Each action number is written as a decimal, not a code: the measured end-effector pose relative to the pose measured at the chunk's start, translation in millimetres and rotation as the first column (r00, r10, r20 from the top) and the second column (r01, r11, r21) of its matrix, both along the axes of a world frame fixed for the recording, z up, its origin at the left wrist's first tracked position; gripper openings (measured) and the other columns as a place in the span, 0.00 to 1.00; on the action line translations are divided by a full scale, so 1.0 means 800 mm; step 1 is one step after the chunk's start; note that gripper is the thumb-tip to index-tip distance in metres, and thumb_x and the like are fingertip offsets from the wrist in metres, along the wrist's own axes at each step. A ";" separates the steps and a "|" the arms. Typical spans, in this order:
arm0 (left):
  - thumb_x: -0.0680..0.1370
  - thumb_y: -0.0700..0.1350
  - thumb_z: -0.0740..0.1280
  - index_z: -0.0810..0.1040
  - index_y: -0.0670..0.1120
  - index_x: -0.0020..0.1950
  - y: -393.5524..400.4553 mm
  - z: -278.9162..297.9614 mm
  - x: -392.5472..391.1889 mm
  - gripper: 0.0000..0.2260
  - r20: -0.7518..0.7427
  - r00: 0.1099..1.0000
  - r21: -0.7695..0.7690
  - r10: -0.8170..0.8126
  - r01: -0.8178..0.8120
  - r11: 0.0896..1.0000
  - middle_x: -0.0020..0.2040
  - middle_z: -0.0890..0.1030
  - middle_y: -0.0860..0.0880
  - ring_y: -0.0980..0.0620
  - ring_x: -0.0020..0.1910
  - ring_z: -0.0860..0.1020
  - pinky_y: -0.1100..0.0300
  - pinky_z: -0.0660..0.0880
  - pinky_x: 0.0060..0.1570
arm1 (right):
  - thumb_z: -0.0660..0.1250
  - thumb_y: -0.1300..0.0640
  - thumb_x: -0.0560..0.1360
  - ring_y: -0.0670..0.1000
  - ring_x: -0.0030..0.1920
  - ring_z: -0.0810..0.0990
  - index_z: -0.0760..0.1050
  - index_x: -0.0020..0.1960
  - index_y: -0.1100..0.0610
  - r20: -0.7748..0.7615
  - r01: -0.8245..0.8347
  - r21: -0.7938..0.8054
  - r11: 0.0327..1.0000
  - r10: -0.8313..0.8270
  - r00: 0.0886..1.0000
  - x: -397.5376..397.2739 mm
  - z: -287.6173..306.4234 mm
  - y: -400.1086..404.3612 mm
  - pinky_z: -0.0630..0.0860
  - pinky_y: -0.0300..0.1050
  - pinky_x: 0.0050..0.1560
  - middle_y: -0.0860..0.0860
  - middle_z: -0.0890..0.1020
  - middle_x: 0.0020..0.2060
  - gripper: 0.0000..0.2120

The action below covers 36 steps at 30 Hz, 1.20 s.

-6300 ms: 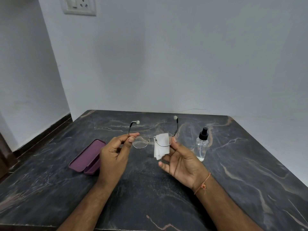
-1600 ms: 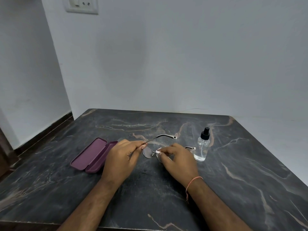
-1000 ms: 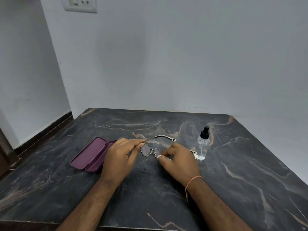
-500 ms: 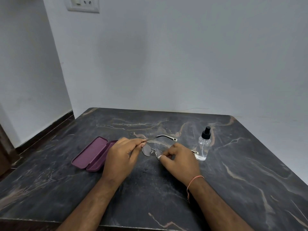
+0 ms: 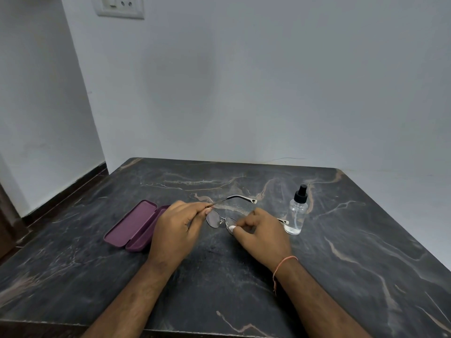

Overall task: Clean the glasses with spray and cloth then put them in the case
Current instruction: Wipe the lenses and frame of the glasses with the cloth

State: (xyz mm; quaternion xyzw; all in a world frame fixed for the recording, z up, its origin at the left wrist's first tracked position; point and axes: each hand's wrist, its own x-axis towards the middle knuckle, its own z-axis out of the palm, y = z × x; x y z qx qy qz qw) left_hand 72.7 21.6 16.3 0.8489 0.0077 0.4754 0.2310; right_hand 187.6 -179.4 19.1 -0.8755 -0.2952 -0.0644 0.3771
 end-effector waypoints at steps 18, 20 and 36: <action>0.83 0.47 0.74 0.90 0.47 0.59 -0.003 0.003 -0.002 0.08 0.011 1.000 0.010 0.007 -0.007 1.000 0.54 0.90 0.56 0.57 0.49 0.85 0.59 0.82 0.51 | 0.72 0.37 0.75 0.41 0.44 0.79 0.86 0.50 0.34 -0.014 -0.038 0.019 0.999 0.038 0.999 -0.005 0.007 -0.002 0.78 0.45 0.46 0.44 0.79 0.42 0.06; 0.84 0.47 0.74 0.90 0.47 0.60 -0.003 0.003 -0.003 0.08 0.007 1.000 0.012 -0.002 0.002 1.000 0.54 0.90 0.56 0.56 0.49 0.85 0.59 0.82 0.50 | 0.70 0.38 0.78 0.42 0.44 0.79 0.85 0.55 0.32 0.001 -0.029 0.020 0.999 0.029 1.000 -0.004 0.007 -0.002 0.77 0.45 0.45 0.44 0.78 0.41 0.08; 0.83 0.47 0.75 0.91 0.49 0.59 -0.004 0.004 -0.004 0.08 -0.005 1.000 -0.010 -0.012 0.012 1.000 0.54 0.90 0.59 0.59 0.48 0.84 0.62 0.81 0.51 | 0.69 0.38 0.79 0.43 0.43 0.78 0.86 0.57 0.35 0.023 -0.002 0.014 1.000 0.001 1.000 0.001 0.003 0.000 0.77 0.47 0.45 0.45 0.76 0.41 0.10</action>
